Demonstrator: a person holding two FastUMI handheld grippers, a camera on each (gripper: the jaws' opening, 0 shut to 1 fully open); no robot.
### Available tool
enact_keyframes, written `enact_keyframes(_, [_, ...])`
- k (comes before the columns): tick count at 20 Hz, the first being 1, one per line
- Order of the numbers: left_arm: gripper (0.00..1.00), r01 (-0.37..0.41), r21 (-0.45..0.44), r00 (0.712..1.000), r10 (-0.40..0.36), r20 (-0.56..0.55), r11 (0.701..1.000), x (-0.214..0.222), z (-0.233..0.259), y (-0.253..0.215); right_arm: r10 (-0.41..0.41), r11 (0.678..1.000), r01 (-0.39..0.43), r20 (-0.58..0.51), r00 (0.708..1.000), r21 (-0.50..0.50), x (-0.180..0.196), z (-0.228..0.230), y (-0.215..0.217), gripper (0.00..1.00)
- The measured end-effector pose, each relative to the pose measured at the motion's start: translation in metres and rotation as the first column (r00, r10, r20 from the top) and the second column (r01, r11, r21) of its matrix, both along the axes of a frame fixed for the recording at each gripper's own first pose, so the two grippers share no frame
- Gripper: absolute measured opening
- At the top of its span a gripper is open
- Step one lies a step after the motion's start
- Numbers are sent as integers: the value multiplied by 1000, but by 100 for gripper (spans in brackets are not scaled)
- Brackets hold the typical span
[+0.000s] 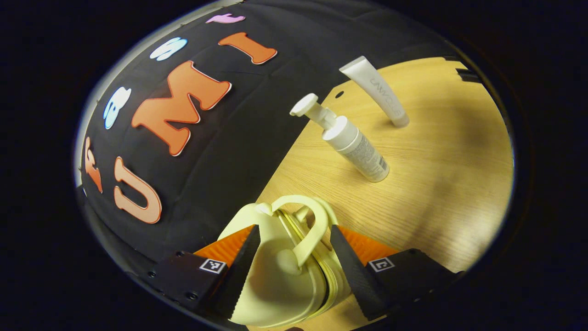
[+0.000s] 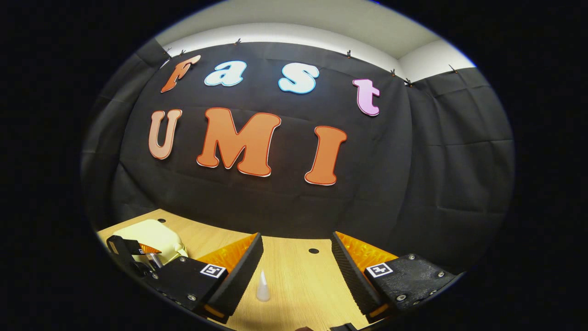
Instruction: First open the suitcase, pack the skin care products into it, and then close the suitcase.
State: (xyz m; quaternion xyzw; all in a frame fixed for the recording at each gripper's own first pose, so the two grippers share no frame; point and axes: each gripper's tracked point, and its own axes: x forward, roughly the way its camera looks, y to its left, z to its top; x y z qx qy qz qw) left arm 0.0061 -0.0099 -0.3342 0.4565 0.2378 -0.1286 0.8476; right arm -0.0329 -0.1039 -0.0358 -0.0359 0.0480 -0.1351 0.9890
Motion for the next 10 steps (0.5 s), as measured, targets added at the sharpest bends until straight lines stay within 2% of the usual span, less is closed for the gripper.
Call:
enact_keyframes(3, [89, 18, 70, 1000, -18, -1, 997, 11, -6, 0, 2, 1000, -2, 1, 1000, 0, -2, 1, 0, 95])
enact_keyframes(4, [84, 31, 88, 999, -32, 9, 996, 12, -7, -3, 3, 1000, -3, -1, 1000, -1, -3, 0, 1, 95])
enact_keyframes(5, [86, 44, 103, 999, -46, 12, 994, 14, -10, -5, 2, 1000, -2, -1, 1000, -5, -3, 0, 0, 95])
enact_keyframes(6, [71, 52, 119, 999, -53, 6, 992, 19, -15, -5, 4, 1000, -4, -4, 1000, -5, -3, 0, 0, 95])
enact_keyframes(9, [43, 50, 143, 999, -52, 9, 988, 23, -20, -7, -2, 1000, 2, -3, 1000, -5, -7, 0, -3, 95])
enact_keyframes(10, [25, 57, 149, 998, -60, 19, 987, 21, -16, -9, -4, 1000, 4, -3, 1000, -5, -8, 0, -4, 95])
